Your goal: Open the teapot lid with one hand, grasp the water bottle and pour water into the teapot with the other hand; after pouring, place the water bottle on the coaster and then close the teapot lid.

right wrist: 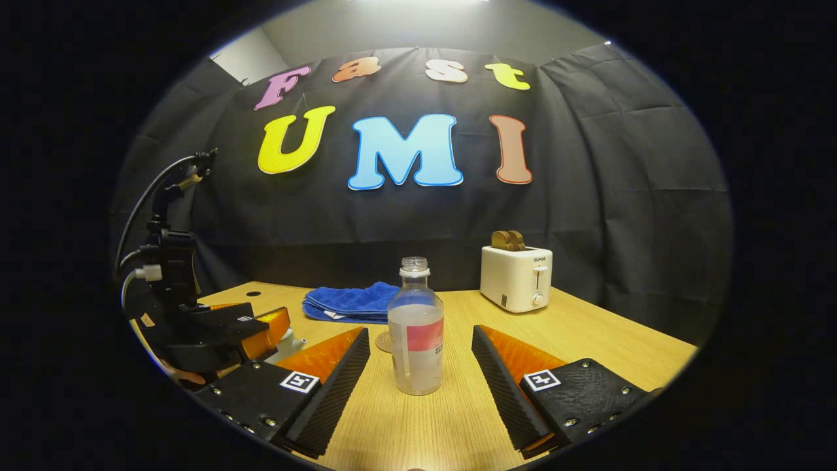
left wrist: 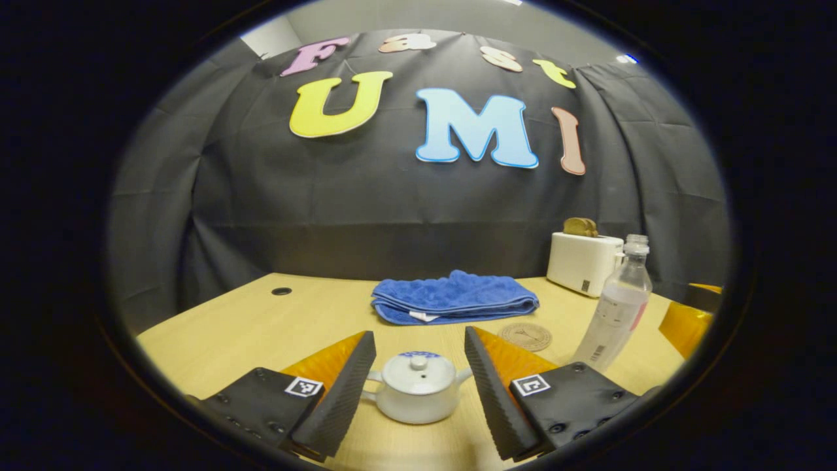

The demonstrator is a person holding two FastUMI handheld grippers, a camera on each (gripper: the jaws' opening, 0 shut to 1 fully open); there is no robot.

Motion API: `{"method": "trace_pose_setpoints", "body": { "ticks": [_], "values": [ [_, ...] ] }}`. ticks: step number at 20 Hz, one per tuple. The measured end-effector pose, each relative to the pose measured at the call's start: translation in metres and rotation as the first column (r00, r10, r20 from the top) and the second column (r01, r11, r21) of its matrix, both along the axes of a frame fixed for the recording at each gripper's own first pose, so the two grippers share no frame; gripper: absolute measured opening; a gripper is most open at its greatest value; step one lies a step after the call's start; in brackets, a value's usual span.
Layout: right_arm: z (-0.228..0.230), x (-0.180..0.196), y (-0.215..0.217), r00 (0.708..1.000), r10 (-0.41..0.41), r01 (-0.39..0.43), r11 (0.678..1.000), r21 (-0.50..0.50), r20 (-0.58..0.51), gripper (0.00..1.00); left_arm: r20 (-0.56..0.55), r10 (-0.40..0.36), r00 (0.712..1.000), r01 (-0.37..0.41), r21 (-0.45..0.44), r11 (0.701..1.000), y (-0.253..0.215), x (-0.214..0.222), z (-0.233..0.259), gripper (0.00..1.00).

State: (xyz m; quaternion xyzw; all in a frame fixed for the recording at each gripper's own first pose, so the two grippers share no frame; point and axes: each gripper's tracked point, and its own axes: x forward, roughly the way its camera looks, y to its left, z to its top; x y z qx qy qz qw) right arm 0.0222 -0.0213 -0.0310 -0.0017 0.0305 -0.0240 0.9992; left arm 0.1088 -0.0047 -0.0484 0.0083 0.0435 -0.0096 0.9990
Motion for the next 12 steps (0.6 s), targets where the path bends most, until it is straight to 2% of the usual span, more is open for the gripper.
{"method": "trace_pose_setpoints", "body": {
  "ticks": [4,6,10,11,12],
  "values": [
    [-0.012,0.004,-0.007,1.000,-0.015,0.015,1.000,0.008,-0.025,0.98,-0.003,-0.001,1.000,0.001,0.016,1.000,0.000,0.014,-0.005,0.88],
    [-0.016,0.006,-0.011,0.999,-0.022,0.023,1.000,0.010,-0.035,0.98,-0.012,0.008,1.000,-0.008,0.020,1.000,0.002,0.018,-0.008,0.82],
    [-0.023,0.006,-0.017,0.998,-0.034,0.035,0.999,0.026,-0.049,0.98,-0.027,0.020,0.999,-0.020,0.024,1.000,0.006,0.020,-0.014,0.80],
    [-0.025,0.007,-0.018,0.998,-0.035,0.037,0.999,0.028,-0.054,0.98,-0.028,0.025,0.999,-0.024,0.026,0.999,0.007,0.021,-0.014,0.67],
    [-0.027,0.007,-0.019,0.998,-0.036,0.038,0.999,0.030,-0.057,0.98,-0.033,0.025,0.999,-0.024,0.027,0.999,0.008,0.020,-0.016,0.65]
  ]
}}
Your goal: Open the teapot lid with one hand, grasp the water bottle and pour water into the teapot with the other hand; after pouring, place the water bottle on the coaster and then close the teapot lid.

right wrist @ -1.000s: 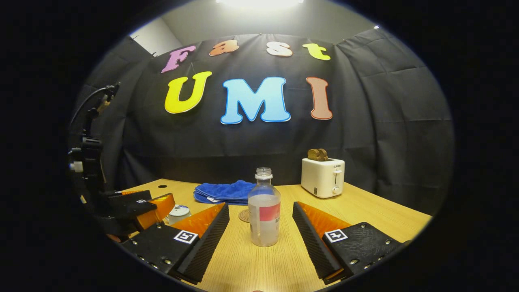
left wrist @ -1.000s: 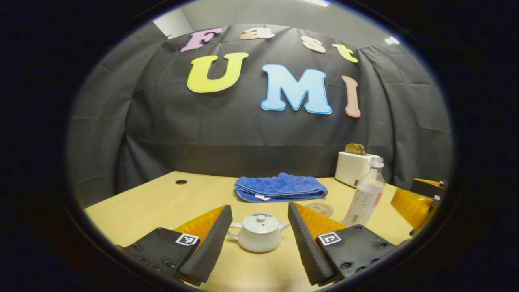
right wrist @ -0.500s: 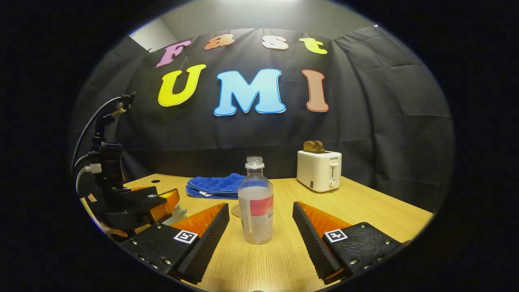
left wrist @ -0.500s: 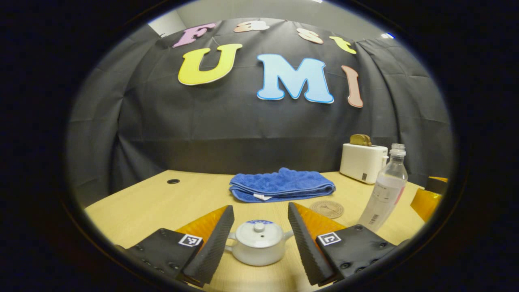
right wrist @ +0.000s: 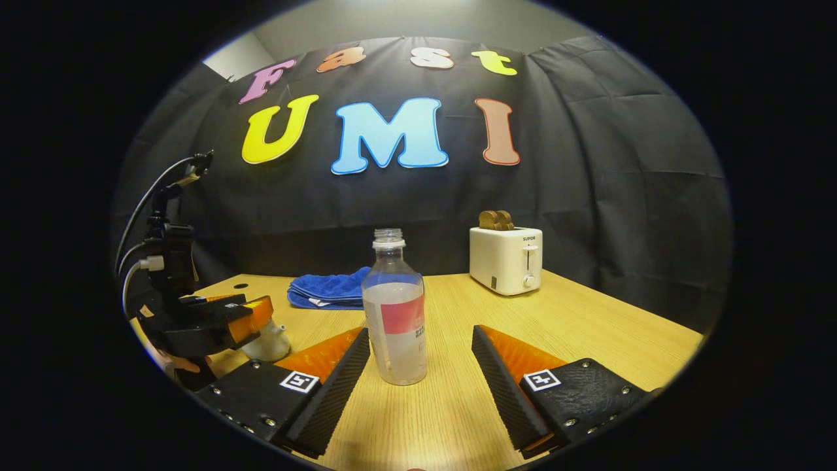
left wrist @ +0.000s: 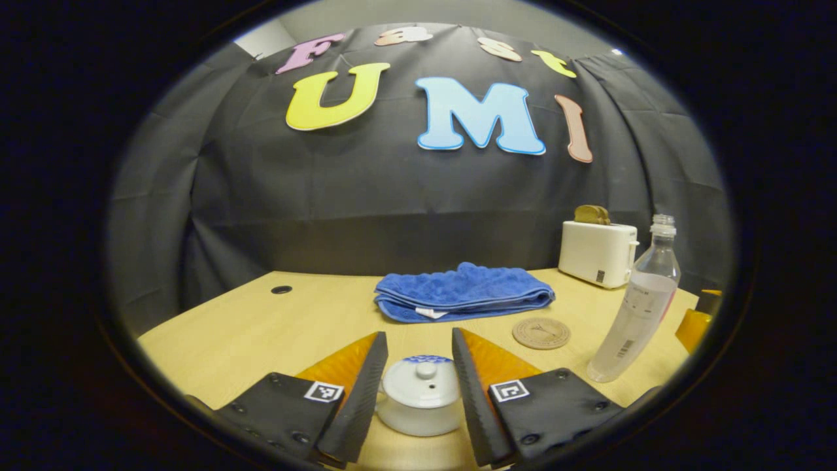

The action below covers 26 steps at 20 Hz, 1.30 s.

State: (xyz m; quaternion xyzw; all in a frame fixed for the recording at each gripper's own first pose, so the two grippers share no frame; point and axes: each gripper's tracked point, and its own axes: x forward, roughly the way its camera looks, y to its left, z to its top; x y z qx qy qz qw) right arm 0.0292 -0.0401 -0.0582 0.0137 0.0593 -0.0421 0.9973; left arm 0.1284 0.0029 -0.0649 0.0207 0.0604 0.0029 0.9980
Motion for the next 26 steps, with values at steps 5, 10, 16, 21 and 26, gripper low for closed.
{"method": "trace_pose_setpoints", "body": {
  "ticks": [5,10,16,21,26],
  "values": [
    [-0.002,0.000,-0.006,1.000,-0.012,0.012,1.000,0.012,-0.004,0.98,-0.015,0.001,1.000,0.000,0.005,1.000,0.000,0.002,-0.004,0.60],
    [-0.008,0.001,-0.011,1.000,-0.021,0.022,0.999,0.031,-0.016,0.98,-0.019,0.000,1.000,0.000,0.012,1.000,-0.001,0.002,-0.004,0.59],
    [-0.014,0.002,-0.012,0.999,-0.025,0.026,0.999,0.037,-0.027,0.98,0.011,-0.005,1.000,0.005,0.000,1.000,0.000,0.001,0.004,0.59],
    [-0.017,0.003,-0.012,0.999,-0.024,0.025,0.999,0.042,-0.035,0.98,0.002,-0.008,1.000,0.008,-0.002,1.000,-0.002,-0.002,0.002,0.48],
    [-0.018,0.004,-0.016,0.999,-0.031,0.033,0.998,0.051,-0.037,0.98,-0.016,0.000,1.000,0.001,0.049,0.999,-0.002,0.002,-0.003,0.25]
  ]
}}
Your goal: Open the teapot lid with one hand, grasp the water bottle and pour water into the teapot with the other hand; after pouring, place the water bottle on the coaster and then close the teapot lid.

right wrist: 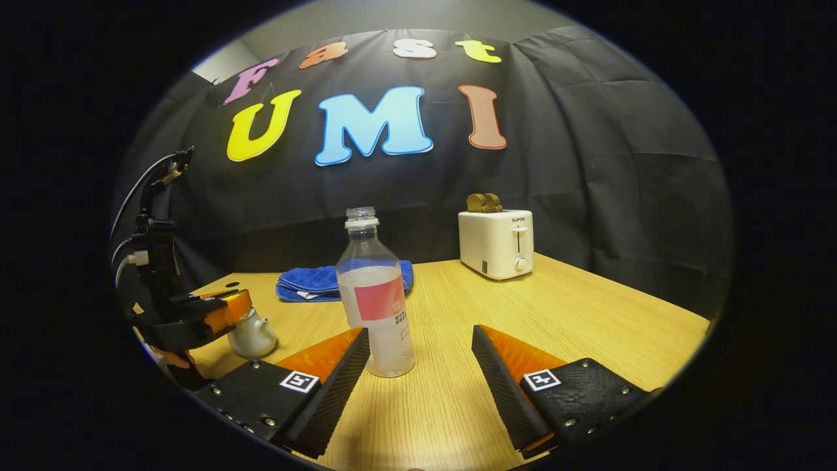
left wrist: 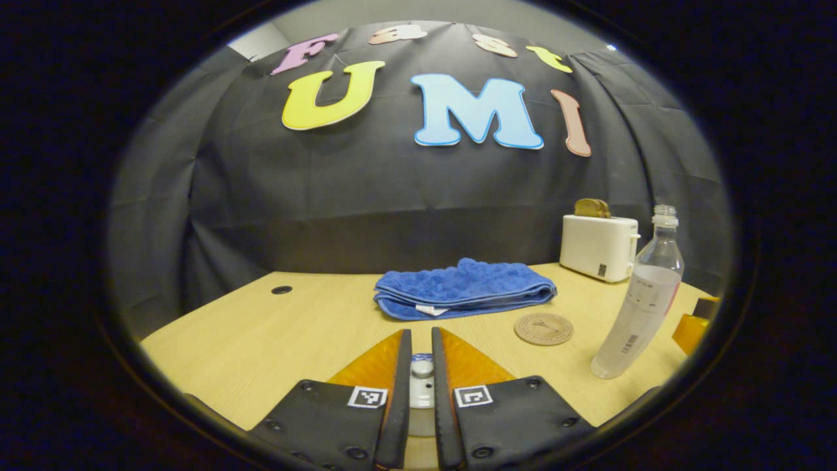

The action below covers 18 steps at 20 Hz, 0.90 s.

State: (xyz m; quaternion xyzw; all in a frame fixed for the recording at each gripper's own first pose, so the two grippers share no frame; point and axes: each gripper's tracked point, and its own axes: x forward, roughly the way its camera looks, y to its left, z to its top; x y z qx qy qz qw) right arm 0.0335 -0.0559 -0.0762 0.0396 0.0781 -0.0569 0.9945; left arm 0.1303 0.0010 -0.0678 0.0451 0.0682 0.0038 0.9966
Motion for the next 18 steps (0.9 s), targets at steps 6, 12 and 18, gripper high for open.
{"method": "trace_pose_setpoints", "body": {
  "ticks": [6,12,18],
  "values": [
    [-0.001,0.000,0.000,1.000,0.003,-0.003,1.000,0.014,-0.001,0.98,0.005,0.005,1.000,-0.005,0.063,0.998,-0.001,0.000,0.001,0.15],
    [0.000,0.000,0.002,1.000,0.009,-0.009,1.000,0.017,0.003,0.98,0.027,-0.012,1.000,0.011,0.041,0.999,-0.002,0.000,0.007,0.09],
    [-0.004,0.002,0.005,1.000,0.018,-0.018,1.000,0.016,-0.003,0.98,0.086,-0.028,0.996,0.027,0.007,1.000,-0.001,-0.003,0.026,0.08]
  ]
}}
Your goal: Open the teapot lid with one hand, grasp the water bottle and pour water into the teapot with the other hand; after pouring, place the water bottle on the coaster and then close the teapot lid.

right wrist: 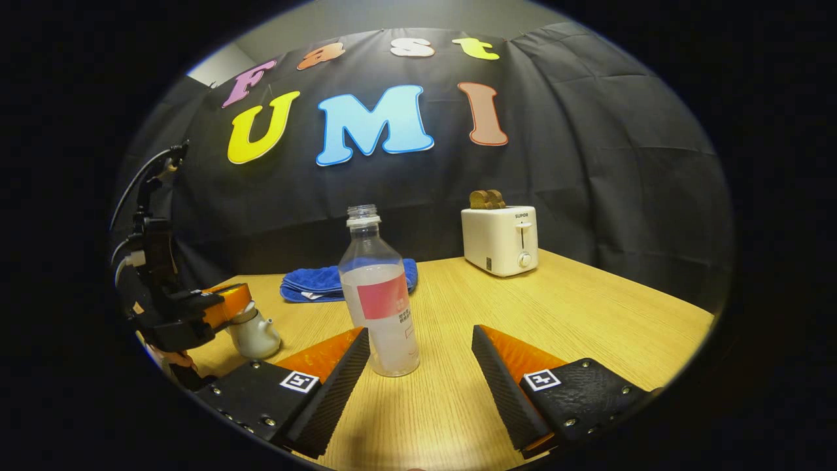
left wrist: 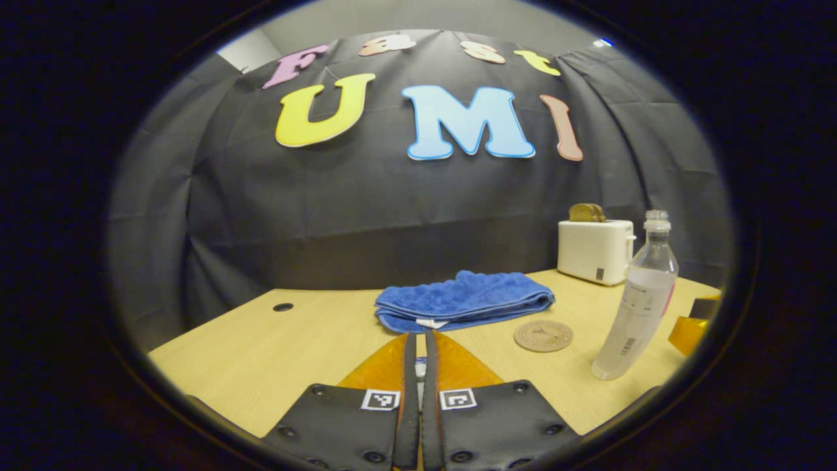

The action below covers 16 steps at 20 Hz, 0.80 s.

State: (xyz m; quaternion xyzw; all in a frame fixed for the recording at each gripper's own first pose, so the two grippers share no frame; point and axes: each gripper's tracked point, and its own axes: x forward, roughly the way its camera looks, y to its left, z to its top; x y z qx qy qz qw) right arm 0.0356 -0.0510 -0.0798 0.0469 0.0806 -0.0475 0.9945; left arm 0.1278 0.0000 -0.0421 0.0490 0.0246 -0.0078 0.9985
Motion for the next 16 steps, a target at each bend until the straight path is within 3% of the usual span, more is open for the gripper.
{"method": "trace_pose_setpoints", "body": {
  "ticks": [10,16],
  "values": [
    [-0.003,0.004,0.010,1.000,0.025,-0.025,1.000,-0.009,-0.015,0.98,0.008,-0.006,1.000,0.006,-0.040,0.999,0.013,-0.013,0.010,0.09],
    [0.002,0.011,0.025,0.998,0.062,-0.062,0.997,-0.042,-0.014,0.98,-0.015,0.026,1.000,-0.026,-0.049,0.998,0.046,-0.036,0.008,0.09]
  ]
}}
